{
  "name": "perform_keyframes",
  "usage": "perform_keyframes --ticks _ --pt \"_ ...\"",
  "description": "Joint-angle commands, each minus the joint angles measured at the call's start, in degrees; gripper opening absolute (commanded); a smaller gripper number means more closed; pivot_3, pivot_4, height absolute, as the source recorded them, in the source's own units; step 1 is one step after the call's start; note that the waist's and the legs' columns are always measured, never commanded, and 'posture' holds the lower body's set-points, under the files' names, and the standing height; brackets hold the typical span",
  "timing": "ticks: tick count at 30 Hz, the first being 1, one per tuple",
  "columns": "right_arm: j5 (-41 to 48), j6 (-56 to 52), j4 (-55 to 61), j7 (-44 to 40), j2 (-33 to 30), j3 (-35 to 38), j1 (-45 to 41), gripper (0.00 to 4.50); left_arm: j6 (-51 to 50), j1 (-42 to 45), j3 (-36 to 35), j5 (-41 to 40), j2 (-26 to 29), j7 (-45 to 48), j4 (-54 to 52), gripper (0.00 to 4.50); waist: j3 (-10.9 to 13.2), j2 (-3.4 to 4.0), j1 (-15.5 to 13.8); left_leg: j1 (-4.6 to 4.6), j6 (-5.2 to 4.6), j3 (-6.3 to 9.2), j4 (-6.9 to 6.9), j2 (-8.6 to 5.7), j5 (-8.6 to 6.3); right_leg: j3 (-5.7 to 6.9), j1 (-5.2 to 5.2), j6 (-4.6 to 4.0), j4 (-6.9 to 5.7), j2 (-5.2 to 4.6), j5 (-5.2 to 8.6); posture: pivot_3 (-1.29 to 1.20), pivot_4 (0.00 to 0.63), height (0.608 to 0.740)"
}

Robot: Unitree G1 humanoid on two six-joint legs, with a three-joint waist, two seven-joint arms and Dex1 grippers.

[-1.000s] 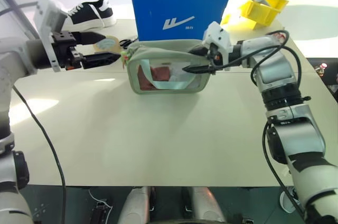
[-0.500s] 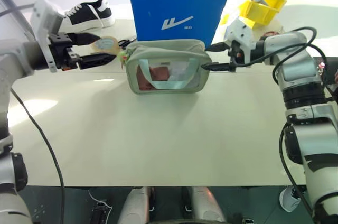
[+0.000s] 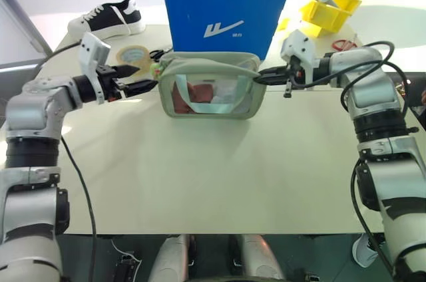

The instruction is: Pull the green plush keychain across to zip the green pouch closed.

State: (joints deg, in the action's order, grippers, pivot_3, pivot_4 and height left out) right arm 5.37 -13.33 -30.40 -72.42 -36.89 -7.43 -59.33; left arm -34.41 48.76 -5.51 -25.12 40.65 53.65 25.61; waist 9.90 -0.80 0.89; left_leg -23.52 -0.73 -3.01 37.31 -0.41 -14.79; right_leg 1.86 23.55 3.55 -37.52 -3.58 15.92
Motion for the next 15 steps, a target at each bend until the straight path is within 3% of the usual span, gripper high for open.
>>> perform_keyframes --ticks 1,7,15 --pt "1.19 -0.3 2.67 0.17 -0.1 1.18 0.03 0.11 3.24 4.06 -3.27 0.9 -2.0 -3.75 6.86 4.5 0.0 -0.01 0.05 0.0 0.0 0.0 0.05 0.0 0.0 0.0 0.0 0.01 -0.03 0.01 0.0 0.0 0.15 0.74" --pt "1.27 -1.01 3.72 0.79 -0.29 1.19 0.88 0.11 2.73 5.47 -5.91 0.0 -3.64 -3.85 14.84 4.5 -0.01 -0.01 0.13 0.0 -0.01 -0.02 0.06 0.0 0.0 0.0 0.02 0.03 -0.1 0.03 -0.01 0.0 0.15 0.74" --pt "1.61 -2.05 5.05 1.04 -0.48 1.02 1.48 0.11 0.98 5.27 -6.76 -0.43 -6.71 -3.05 15.58 4.5 -0.01 -0.02 -0.02 0.0 -0.01 -0.02 0.11 0.0 0.0 0.0 0.0 0.05 -0.1 0.03 -0.02 0.0 0.15 0.74"
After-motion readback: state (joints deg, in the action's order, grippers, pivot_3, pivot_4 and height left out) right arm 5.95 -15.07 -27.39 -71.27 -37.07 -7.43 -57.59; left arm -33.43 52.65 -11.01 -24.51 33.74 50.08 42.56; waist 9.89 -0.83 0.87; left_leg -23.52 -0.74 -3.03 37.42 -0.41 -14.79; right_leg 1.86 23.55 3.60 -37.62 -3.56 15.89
